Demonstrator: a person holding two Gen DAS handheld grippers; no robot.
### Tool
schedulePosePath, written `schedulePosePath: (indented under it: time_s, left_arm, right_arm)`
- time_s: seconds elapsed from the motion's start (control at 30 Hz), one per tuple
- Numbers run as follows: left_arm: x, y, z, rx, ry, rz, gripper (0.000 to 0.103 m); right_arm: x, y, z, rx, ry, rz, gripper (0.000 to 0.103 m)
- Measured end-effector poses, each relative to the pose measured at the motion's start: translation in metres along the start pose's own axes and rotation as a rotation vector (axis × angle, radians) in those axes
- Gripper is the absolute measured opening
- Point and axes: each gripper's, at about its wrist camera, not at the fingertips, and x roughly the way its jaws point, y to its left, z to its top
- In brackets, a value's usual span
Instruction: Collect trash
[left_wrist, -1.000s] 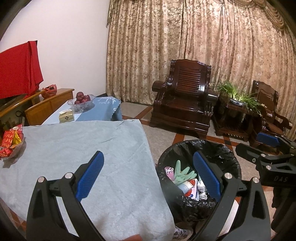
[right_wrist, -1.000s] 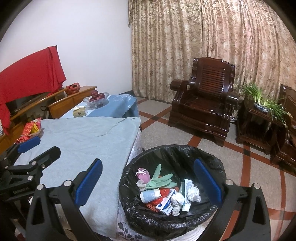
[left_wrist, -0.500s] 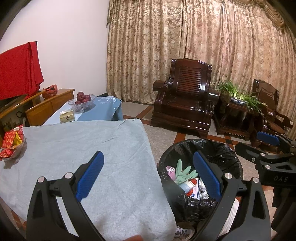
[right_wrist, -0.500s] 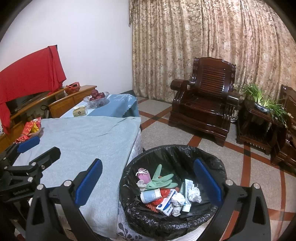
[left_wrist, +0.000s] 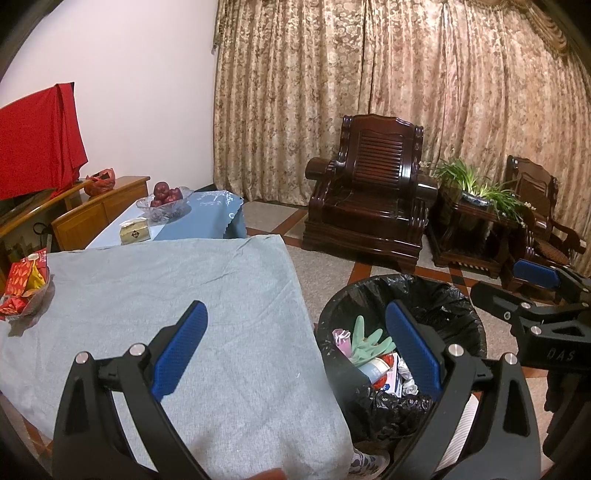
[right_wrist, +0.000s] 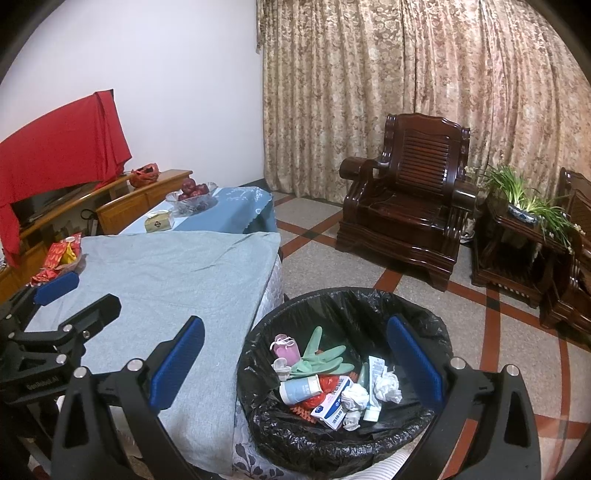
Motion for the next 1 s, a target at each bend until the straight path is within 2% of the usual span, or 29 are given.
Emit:
schedulePosePath:
  time_s: [1.0]
  left_arm:
    - [-0.0022,0.0018,0.0030,0.001,0.004,0.002,0.094]
  right_arm:
    - [0.0007,0.0001,0.0003,0.001,0.002,0.001,0.097]
